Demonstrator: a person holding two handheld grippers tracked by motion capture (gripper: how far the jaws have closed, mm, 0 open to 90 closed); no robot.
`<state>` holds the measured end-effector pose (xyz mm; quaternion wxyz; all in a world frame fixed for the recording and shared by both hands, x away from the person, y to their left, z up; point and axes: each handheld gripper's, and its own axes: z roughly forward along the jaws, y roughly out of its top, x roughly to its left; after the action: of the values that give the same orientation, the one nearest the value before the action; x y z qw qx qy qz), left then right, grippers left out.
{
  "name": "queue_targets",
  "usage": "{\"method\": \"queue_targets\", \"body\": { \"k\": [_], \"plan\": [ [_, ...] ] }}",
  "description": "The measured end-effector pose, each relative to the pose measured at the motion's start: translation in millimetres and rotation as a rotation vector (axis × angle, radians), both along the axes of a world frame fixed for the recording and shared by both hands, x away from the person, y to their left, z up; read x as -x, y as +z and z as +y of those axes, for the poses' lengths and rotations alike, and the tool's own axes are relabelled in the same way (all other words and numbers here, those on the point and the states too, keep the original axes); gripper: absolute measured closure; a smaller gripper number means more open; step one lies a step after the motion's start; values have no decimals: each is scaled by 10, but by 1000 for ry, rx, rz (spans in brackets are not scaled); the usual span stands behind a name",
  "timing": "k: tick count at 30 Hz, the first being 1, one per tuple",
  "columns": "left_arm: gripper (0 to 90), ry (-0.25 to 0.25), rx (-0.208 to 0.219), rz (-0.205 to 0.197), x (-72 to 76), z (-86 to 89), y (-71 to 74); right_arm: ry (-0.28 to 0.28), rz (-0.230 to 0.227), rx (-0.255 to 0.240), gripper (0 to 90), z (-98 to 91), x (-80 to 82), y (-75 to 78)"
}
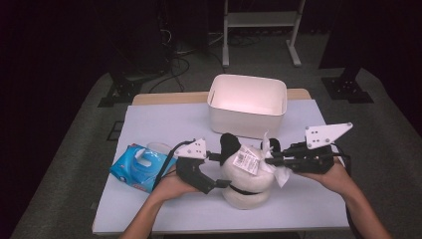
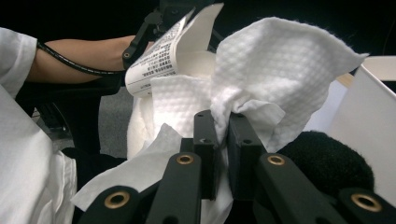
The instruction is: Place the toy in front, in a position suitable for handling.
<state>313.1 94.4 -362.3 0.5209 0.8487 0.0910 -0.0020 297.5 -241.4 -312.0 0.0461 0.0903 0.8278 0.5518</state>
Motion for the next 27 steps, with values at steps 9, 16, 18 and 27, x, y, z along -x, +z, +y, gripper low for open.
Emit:
{"method": "queue_targets", "body": {
  "k": [9, 16, 18, 27],
  "plan": [
    [125, -26, -27, -5, -43, -168, 48, 3, 3, 11, 830, -56, 29, -27],
    [266, -65, -26, -17, -31, -206, 61, 14, -7, 22, 830, 17, 23, -11],
    [317, -65, -25, -30, -14, -185, 60, 15, -17, 25, 829, 41, 36, 12],
    [417, -62, 28, -63, 55, -104, 10, 17, -37, 44, 828, 4, 91, 90]
  ]
}}
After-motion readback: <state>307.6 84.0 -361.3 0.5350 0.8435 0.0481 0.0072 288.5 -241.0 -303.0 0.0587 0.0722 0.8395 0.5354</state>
